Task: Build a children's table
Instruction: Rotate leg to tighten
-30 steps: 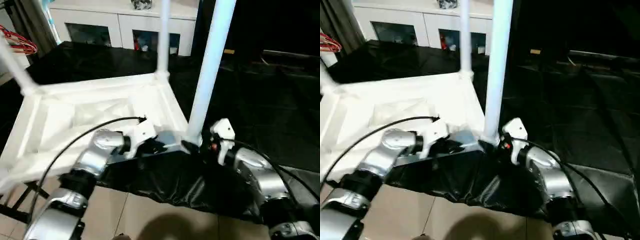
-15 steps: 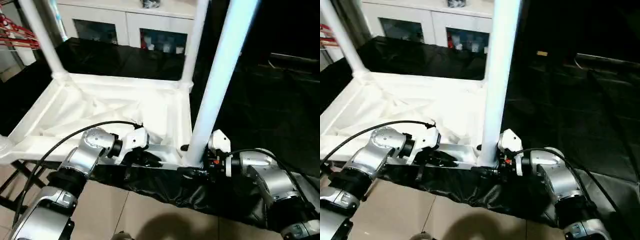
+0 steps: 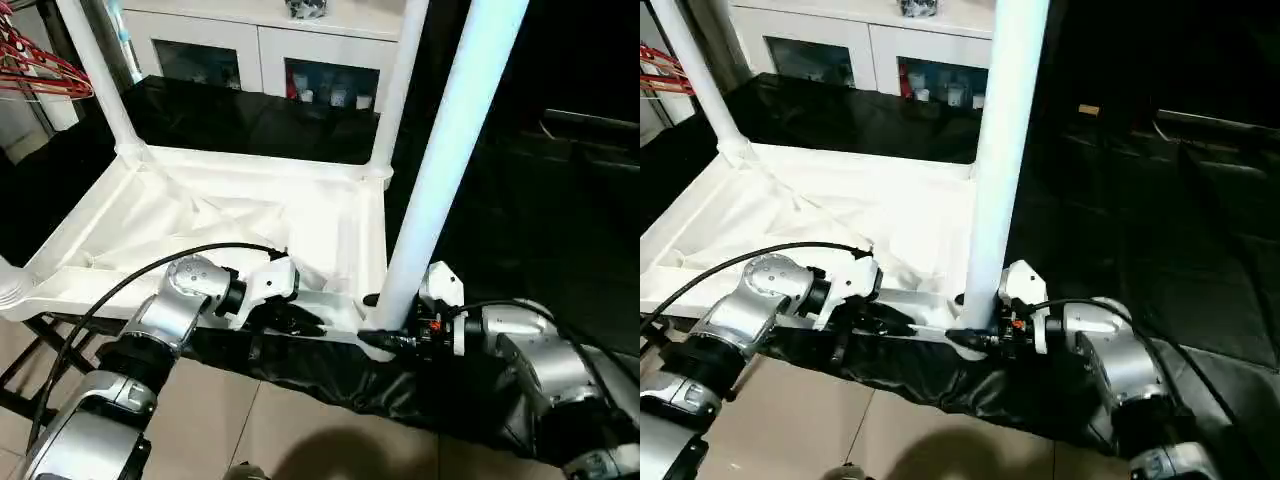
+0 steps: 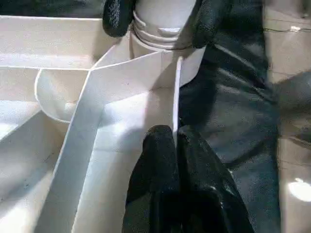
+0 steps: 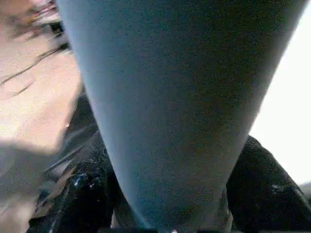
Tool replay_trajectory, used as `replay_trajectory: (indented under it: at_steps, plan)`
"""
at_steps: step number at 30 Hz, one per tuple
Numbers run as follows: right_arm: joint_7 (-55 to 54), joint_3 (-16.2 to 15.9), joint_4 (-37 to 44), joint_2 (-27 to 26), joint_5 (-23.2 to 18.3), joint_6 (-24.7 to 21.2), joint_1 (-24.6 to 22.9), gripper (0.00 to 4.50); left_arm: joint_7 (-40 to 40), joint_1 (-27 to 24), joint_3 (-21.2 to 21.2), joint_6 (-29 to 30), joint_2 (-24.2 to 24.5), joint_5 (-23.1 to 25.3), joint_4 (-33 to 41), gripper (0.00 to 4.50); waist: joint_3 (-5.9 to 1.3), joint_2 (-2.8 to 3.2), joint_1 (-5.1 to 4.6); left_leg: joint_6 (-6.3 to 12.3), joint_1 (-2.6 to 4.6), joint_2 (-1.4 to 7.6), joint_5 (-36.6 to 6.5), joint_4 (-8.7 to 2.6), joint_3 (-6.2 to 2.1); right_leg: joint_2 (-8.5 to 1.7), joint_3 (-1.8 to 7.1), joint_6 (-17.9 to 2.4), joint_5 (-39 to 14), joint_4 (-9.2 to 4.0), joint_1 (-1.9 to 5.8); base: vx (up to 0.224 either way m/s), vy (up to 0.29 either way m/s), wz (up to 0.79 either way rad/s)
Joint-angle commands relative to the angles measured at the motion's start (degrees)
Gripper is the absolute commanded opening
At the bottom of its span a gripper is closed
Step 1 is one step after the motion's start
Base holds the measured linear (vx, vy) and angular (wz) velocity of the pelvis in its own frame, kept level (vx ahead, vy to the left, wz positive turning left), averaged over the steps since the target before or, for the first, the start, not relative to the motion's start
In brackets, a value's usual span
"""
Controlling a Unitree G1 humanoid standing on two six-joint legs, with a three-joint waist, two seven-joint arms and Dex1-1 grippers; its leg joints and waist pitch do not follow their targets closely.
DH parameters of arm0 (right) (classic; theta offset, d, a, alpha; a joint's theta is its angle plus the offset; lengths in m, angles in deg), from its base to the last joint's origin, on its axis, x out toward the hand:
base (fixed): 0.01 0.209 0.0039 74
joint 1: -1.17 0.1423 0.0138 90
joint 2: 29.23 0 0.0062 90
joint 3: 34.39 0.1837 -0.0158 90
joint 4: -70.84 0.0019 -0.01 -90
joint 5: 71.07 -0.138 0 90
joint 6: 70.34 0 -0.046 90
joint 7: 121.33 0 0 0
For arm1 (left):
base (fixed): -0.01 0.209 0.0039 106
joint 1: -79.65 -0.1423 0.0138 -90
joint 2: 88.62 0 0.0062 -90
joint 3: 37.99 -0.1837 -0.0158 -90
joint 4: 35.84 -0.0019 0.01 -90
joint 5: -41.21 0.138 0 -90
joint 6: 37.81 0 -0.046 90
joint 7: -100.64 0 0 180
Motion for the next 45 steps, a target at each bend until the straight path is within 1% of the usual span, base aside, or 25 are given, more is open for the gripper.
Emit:
replay_trajectory:
  at_steps: [1, 3, 5, 6, 7, 8, 10, 13, 14, 16, 18, 19, 21, 26, 28, 29, 31, 32, 34, 35, 36, 37, 40, 42, 45]
  plan:
    - [-4.67, -2.29, 0.03, -3.78, 0.78, -0.27, -0.58, 2.56, -9.73, 1.62, 1.03, 1.98, -3.49, 1.11, -0.82, 0.0, -3.21, 0.36, -0.19, 0.89, -0.1, 0.44, -13.19, -4.28, 0.21, -2.69, 2.0, -10.86, -13.67, -4.22, 3.36, 0.0, 0.0, 0.0]
    - [-9.02, -1.49, -0.57, -5.74, 1.3, -0.51, -1.09, 2.55, -13.54, 1.77, 1.25, 3.13, -5.37, 1.75, -1.3, 0.0, -3.03, 0.25, -0.81, 0.06, 0.03, 0.34, -14.98, -4.56, 0.09, -2.83, 1.99, -8.62, -19.44, -5.0, 3.18, 0.0, 0.0, 0.0]
    - [-13.87, -0.95, -1.28, -8.03, 2.17, -0.78, -1.47, 2.54, -16.8, 1.74, 1.22, 4.1, -7.53, 2.26, -1.59, 0.0, -2.9, 0.25, -1.06, 0.11, 0.01, 0.28, -15.34, -4.66, 0.1, -2.74, 2.05, -7.81, -20.87, -5.29, 3.01, 0.0, 0.0, 0.0]
    - [-15.71, -0.73, -1.67, -8.88, 2.49, -1.06, -1.5, 2.54, -17.96, 1.76, 1.1, 4.24, -8.22, 2.6, -1.68, 0.0, -2.85, 0.46, -1.11, 0.11, 0.05, 0.26, -15.76, -4.74, 0.01, -2.79, 2.02, -7.54, -21.79, -5.4, 3.04, 0.0, 0.0, 0.0]
    - [-19.14, -0.21, -2.82, -10.25, 3.33, -1.44, -1.15, 2.54, -19.72, 1.78, 0.92, 4.87, -9.33, 2.98, -1.66, 0.0, -2.71, 0.33, -1.23, 0.21, 0.01, 0.21, -16.31, -4.8, 0.04, -2.72, 1.99, -7.08, -22.98, -5.58, 3.02, 0.0, 0.0, 0.0]
    - [-22.67, 0.44, -4.29, -11.65, 4.02, -1.73, -0.5, 2.54, -21.87, 2.0, 0.82, 5.49, -10.49, 3.46, -1.75, 0.0, -2.75, -0.06, -1.31, 0.28, 0.18, 0.13, -16.58, -4.86, 0.03, -2.82, 2.02, -6.23, -24.92, -5.83, 2.99, 0.0, 0.0, 0.0]
    - [-30.35, 2.08, -7.67, -14.23, 5.41, -2.93, 1.35, 2.54, -25.12, 2.26, 0.56, 6.77, -12.44, 4.29, -1.54, 0.0, -2.59, 0.17, -1.6, -0.13, 0.43, 0.01, -17.54, -5.08, -0.24, -3.02, 1.94, -4.63, -29.88, -6.32, 2.8, 0.0, 0.0, 0.0]
    - [-36.88, 3.31, -10.93, -16.35, 6.53, -3.7, 3.38, 2.54, -27.94, 2.36, 0.49, 7.84, -14.04, 5.05, -1.09, 0.0, -2.84, -0.29, -1.9, 0.55, 0.37, -0.07, -15.88, -5.09, -0.26, -2.88, 2.08, -4.42, -27.82, -6.29, 2.76, 0.0, 0.0, 0.0]
    - [-39.43, 3.55, -12.38, -17.22, 7.11, -3.71, 4.37, 2.54, -29.29, 2.36, 0.47, 8.08, -14.67, 5.5, -0.84, 0.0, -2.93, -0.24, -1.97, 0.66, 0.19, -0.1, -14.74, -5.11, -0.28, -2.85, 2.12, -4.87, -26.13, -5.91, 2.77, 0.0, 0.0, 0.0]
    - [-42.84, 4.05, -14.77, -18.9, 7.77, -3.02, 6.13, 2.54, -30.64, 2.18, 0.17, 8.02, -15.43, 6.28, -0.41, 0.0, -2.96, -0.52, -2.17, 0.94, 0.03, -0.14, -14.27, -5.12, -0.18, -2.78, 2.1, -4.85, -25.15, -5.98, 2.84, 0.0, 0.0, 0.0]
    - [-43.49, 4.23, -15.49, -19.49, 7.92, -2.55, 6.71, 2.54, -30.84, 1.98, 0.1, 8.0, -15.55, 6.48, -0.22, 0.0, -3.08, -0.41, -2.19, 1.02, -0.07, -0.09, -13.62, -5.16, -0.18, -2.76, 2.14, -5.13, -23.07, -5.75, 2.95, 0.0, 0.0, 0.0]
    - [-43.17, 4.26, -15.86, -19.88, 7.94, -1.59, 7.04, 2.54, -30.24, 1.66, 0.01, 7.93, -15.44, 6.42, 0.05, 0.0, -3.14, -0.46, -2.18, 1.12, 0.0, -0.01, -13.61, -5.17, -0.17, -2.75, 2.14, -5.53, -21.72, -5.54, 2.94, 0.0, 0.0, 0.0]
    - [-41.28, 4.24, -15.61, -20.17, 7.56, -0.41, 7.13, 3.24, -29.29, 1.11, -0.03, 7.44, -14.85, 6.25, 0.48, 0.0, -3.08, -0.4, -2.27, 1.27, -0.13, -0.04, -13.73, -5.19, -0.12, -2.66, 2.17, -5.92, -20.37, -5.47, 3.04, 0.0, 0.0, 0.0]
    - [-38.43, 3.57, -14.2, -19.07, 7.3, 0.24, 6.78, 3.45, -27.63, 0.62, 0.06, 7.19, -13.28, 5.81, 1.14, 0.0, -2.98, -0.36, -2.34, 1.61, 0.0, -0.03, -14.93, -5.28, -0.06, -2.72, 2.24, -5.93, -21.56, -5.73, 3.0, 0.0, 0.0, 0.0]
    - [-36.0, 3.22, -13.29, -17.84, 6.84, 0.54, 6.46, 3.72, -25.75, 0.6, 0.2, 6.74, -12.3, 5.17, 1.32, 0.0, -2.98, -0.31, -2.27, 1.72, -0.07, -0.06, -14.83, -5.32, -0.07, -2.74, 2.24, -5.68, -21.99, -5.81, 3.09, 0.0, 0.0, 0.0]
    - [-32.54, 2.91, -12.28, -16.33, 6.07, 0.88, 6.09, 3.72, -23.44, 0.54, 0.2, 5.86, -11.09, 4.58, 1.65, 0.0, -2.98, -0.55, -2.18, 1.95, -0.08, -0.05, -14.94, -5.33, -0.06, -2.79, 2.22, -5.66, -22.17, -5.85, 3.12, 0.0, 0.0, 0.0]
    - [-27.48, 2.26, -10.6, -14.25, 4.97, 1.67, 5.44, 3.72, -21.04, 0.53, 0.28, 4.89, -9.62, 4.02, 1.89, 0.0, -3.04, -0.31, -2.09, 2.21, -0.19, 0.02, -14.1, -5.36, -0.13, -2.81, 2.28, -5.76, -20.96, -5.72, 3.19, 0.0, 0.0, 0.0]
    - [-27.48, 2.26, -10.6, -14.25, 4.97, 1.67, 5.44, 3.72, -21.04, 0.53, 0.28, 4.89, -9.62, 4.02, 1.89, 0.0, -3.17, -0.44, -2.06, 2.64, -0.21, 0.09, -13.25, -5.23, -0.11, -2.73, 2.27, -6.2, -18.9, -5.5, 3.35, 0.0, 0.0, 0.0]
    - [-23.98, 1.89, -9.63, -12.91, 4.28, 2.41, 5.04, 3.72, -19.52, 0.5, 0.31, 4.31, -8.66, 3.69, 2.1, 0.0, -3.24, -0.32, -2.13, 2.8, -0.27, 0.16, -11.74, -5.11, 0.01, -2.69, 2.28, -7.83, -15.36, -5.11, 3.35, 0.0, 0.0, 0.0]
    - [-14.17, 0.08, -6.25, -8.32, 2.58, 2.74, 3.53, 3.72, -13.89, 0.08, 0.22, 3.38, -6.3, 2.06, 2.82, 0.0, -3.26, 0.2, -2.07, 2.6, -0.15, 0.23, -11.56, -5.11, -0.04, -2.74, 2.29, -8.41, -14.4, -4.99, 3.29, 0.0, 0.0, 0.0]
    - [-12.75, -0.19, -5.75, -7.64, 2.34, 2.74, 3.3, 3.72, -13.05, 0.01, 0.22, 3.28, -5.97, 1.8, 2.93, 0.0, -3.31, -0.14, -1.97, 3.43, -0.19, 0.24, -11.87, -4.92, 0.01, -2.54, 2.12, -9.16, -12.8, -4.86, 3.68, 0.0, 0.0, 0.0]
    - [-8.81, -0.92, -4.54, -5.65, 1.78, 2.52, 2.69, 3.72, -10.69, -0.11, 0.29, 3.26, -5.1, 0.96, 3.26, 0.0, -3.39, -0.2, -1.86, 3.82, -0.25, 0.25, -11.16, -4.79, 0.03, -2.51, 2.13, -9.48, -11.36, -4.69, 3.78, 0.0, 0.0, 0.0]
    - [-1.23, -2.47, -2.5, -1.64, 1.01, 2.4, 1.52, 3.72, -6.14, -0.19, 0.57, 3.58, -3.46, -0.86, 3.85, 0.0, -3.54, 0.0, -1.77, 5.26, -0.42, 0.36, -7.87, -4.31, 0.27, -2.31, 1.99, -12.21, -4.66, -3.81, 3.81, 0.0, 0.0, 0.0]
    - [1.64, -3.0, -1.7, -0.18, 0.66, 2.1, 1.14, 3.72, -4.42, -0.24, 0.61, 3.57, -2.87, -1.53, 4.01, 0.0, -3.59, 0.04, -1.61, 5.71, -0.27, 0.44, -7.52, -4.05, 0.38, -2.26, 1.9, -13.38, -2.99, -3.63, 3.73, 0.0, 0.0, 0.0]
    - [5.99, -4.0, 0.06, 2.01, -0.02, 1.07, 0.61, 3.72, -1.32, -0.53, 0.29, 3.68, -1.79, -2.51, 4.41, 0.0, -3.64, -0.1, -1.4, 6.23, -0.34, 0.43, -7.1, -3.9, 0.41, -2.38, 1.91, -14.02, -2.58, -3.48, 3.9, 0.0, 0.0, 0.0]
